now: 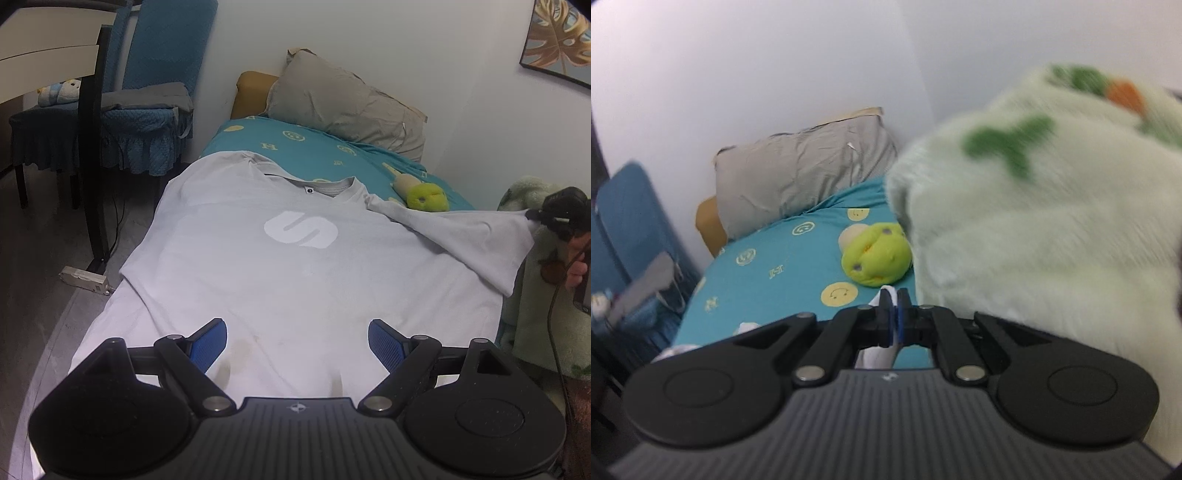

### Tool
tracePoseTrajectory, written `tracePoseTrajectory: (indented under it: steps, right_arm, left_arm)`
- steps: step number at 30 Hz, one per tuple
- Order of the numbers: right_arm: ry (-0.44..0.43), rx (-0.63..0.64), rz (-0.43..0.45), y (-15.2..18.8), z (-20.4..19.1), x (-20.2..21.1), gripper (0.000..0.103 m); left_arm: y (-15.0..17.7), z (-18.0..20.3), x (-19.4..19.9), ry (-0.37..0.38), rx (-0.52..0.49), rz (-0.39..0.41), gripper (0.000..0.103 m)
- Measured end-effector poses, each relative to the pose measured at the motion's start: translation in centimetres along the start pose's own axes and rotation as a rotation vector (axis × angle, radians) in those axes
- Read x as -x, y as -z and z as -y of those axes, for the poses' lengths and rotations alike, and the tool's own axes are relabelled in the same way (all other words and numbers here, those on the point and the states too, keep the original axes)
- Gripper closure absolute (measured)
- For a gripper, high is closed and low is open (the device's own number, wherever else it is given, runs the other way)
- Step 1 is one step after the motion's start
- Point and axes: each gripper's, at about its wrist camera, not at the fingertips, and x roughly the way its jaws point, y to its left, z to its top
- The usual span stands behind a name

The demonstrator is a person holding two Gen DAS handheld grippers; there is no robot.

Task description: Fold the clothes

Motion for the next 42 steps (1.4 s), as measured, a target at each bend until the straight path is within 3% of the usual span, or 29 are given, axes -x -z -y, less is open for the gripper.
tracePoseTrajectory:
  steps: [11,15,17,18,19,22,25,29,32,34,37,40,42]
  right_arm:
    - [0.027,0.228,0.016,-2.5,-2.0,-2.3,0.096]
    - [0.024,0.264,-0.074,0.6,-1.6,-2.5,0.093]
    - [0.016,0.272,-0.099,1.8,-1.4,-2.0,0.061]
    - [0.009,0.272,-0.101,2.3,-1.3,-1.5,0.034]
    - [-0.009,0.282,-0.101,2.6,-1.4,-0.9,0.029]
    - [-0.048,0.286,-0.124,2.4,-2.8,2.0,0.031]
    - [-0.096,0.142,-0.159,2.3,-3.4,6.6,0.030]
    - [-0.115,-0.002,-0.149,5.6,-3.2,12.5,0.030]
    - [-0.080,-0.036,-0.126,7.5,-2.6,13.5,0.030]
    - [-0.056,-0.057,-0.111,8.8,-2.2,14.0,0.028]
    - [-0.061,-0.107,-0.060,8.0,-1.3,13.8,0.030]
    - [-0.066,-0.144,0.003,7.5,0.5,13.4,0.030]
    - [-0.060,-0.160,0.027,7.3,1.5,13.1,0.029]
  left_arm:
    - [0.4,0.4,-1.9,0.008,-0.016,-0.044,0.017]
    - [0.6,0.7,-1.6,-0.007,-0.059,-0.029,0.017]
    - [0.7,0.6,-1.4,-0.011,-0.062,-0.021,0.017]
    - [0.7,0.5,-1.2,-0.013,-0.063,-0.017,0.017]
    - [0.7,0.4,-1.1,-0.016,-0.065,-0.012,0.017]
    - [0.8,-0.1,-0.9,-0.014,-0.063,-0.004,0.017]
    - [1.1,-0.4,-1.3,-0.013,-0.055,-0.025,0.018]
    - [1.2,0.2,-2.0,0.019,-0.041,-0.051,0.019]
    - [0.5,1.8,-3.2,0.059,-0.032,-0.063,0.020]
    - [-0.4,3.6,-4.9,0.088,-0.042,-0.065,0.021]
    - [-2.3,7.0,-8.6,0.147,-0.031,-0.073,0.025]
    - [-3.8,9.8,-13.9,0.246,0.068,-0.100,0.026]
    - [-4.3,11.4,-17.4,0.284,0.137,-0.125,0.035]
